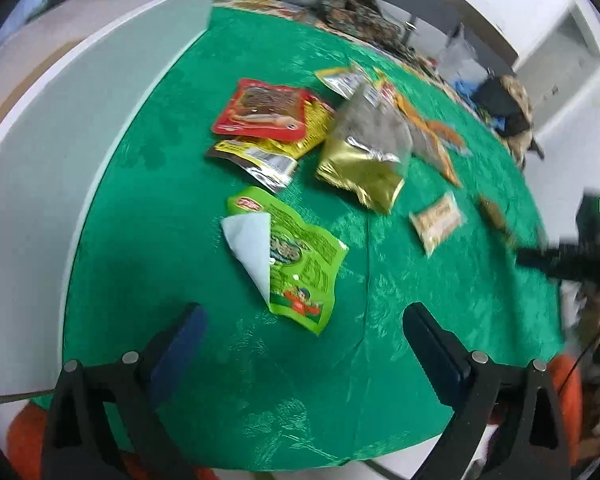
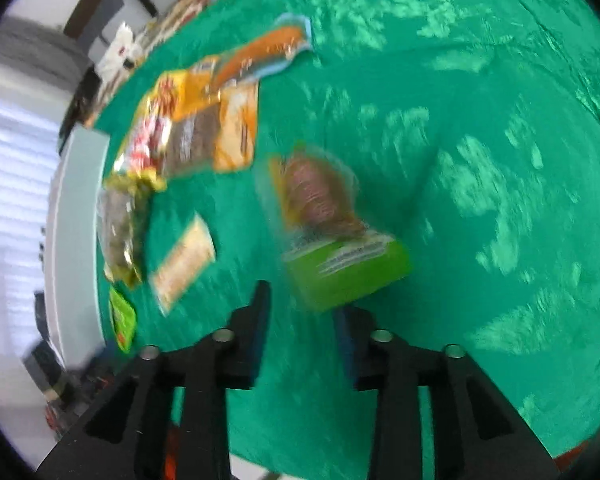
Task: Organize snacks
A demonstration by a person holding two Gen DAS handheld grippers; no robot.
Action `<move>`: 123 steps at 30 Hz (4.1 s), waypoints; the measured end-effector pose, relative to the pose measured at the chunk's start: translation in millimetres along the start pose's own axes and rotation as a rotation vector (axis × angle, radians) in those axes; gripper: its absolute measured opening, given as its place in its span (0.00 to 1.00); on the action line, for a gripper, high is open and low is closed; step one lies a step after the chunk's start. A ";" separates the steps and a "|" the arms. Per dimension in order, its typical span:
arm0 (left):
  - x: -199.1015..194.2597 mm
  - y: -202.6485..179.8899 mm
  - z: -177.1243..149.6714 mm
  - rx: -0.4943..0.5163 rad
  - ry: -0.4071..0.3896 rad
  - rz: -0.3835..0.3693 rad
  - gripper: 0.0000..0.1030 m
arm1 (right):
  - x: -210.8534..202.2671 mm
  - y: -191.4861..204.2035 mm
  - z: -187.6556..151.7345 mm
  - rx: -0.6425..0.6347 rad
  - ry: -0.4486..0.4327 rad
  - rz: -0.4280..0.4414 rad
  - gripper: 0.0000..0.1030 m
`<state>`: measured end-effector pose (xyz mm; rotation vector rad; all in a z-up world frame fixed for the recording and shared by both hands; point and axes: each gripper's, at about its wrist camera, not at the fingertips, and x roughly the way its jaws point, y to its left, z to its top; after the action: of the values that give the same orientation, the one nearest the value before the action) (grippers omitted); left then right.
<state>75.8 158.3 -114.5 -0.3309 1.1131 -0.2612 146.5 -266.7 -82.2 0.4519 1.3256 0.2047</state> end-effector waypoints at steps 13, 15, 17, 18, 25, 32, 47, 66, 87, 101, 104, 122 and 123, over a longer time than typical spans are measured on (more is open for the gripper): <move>68.6 -37.5 50.5 0.105 0.038 0.274 0.76 | -30.4 -5.3 -7.9 -0.120 -0.097 -0.069 0.51; 68.1 -45.6 42.3 0.185 0.025 0.337 0.56 | -21.7 -5.6 6.8 -0.104 -0.106 -0.092 0.57; 61.2 -43.8 36.0 0.186 0.023 0.301 0.51 | -5.7 1.0 15.1 -0.125 -0.075 -0.123 0.58; 59.5 -42.2 33.6 0.188 0.023 0.296 0.49 | 2.4 6.4 16.7 -0.147 -0.068 -0.143 0.58; 36.0 -9.4 21.7 0.084 -0.032 0.132 0.41 | 34.9 33.9 20.2 -0.297 -0.147 -0.254 0.39; 3.4 22.9 28.5 -0.097 -0.107 -0.059 0.41 | -2.0 6.8 16.7 -0.119 -0.130 -0.064 0.37; -79.9 35.9 58.2 -0.189 -0.288 -0.223 0.39 | -31.1 114.4 8.4 -0.182 -0.178 0.203 0.37; -175.2 113.1 80.5 -0.259 -0.467 -0.142 0.39 | 26.5 196.2 19.2 -0.501 -0.026 -0.042 0.45; -195.7 138.8 64.5 -0.310 -0.518 -0.131 0.39 | 112.2 173.2 -44.0 -0.435 0.125 -0.178 0.47; -208.3 153.9 63.4 -0.312 -0.527 -0.066 0.39 | 42.7 150.0 -25.3 -0.293 0.004 0.014 0.29; -210.8 162.0 65.2 -0.305 -0.520 -0.027 0.39 | 9.0 181.8 -14.7 -0.306 -0.040 0.133 0.29; -200.4 238.2 39.8 -0.431 -0.426 0.234 0.92 | 59.3 469.2 -35.7 -0.562 -0.056 0.400 0.59; -198.8 233.3 39.9 -0.416 -0.426 0.244 0.92 | 56.6 465.8 -34.2 -0.551 -0.060 0.401 0.59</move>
<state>38.0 451.3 -23.8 -0.5843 0.7674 0.2552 178.3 180.0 62.0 0.2442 1.0514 0.8589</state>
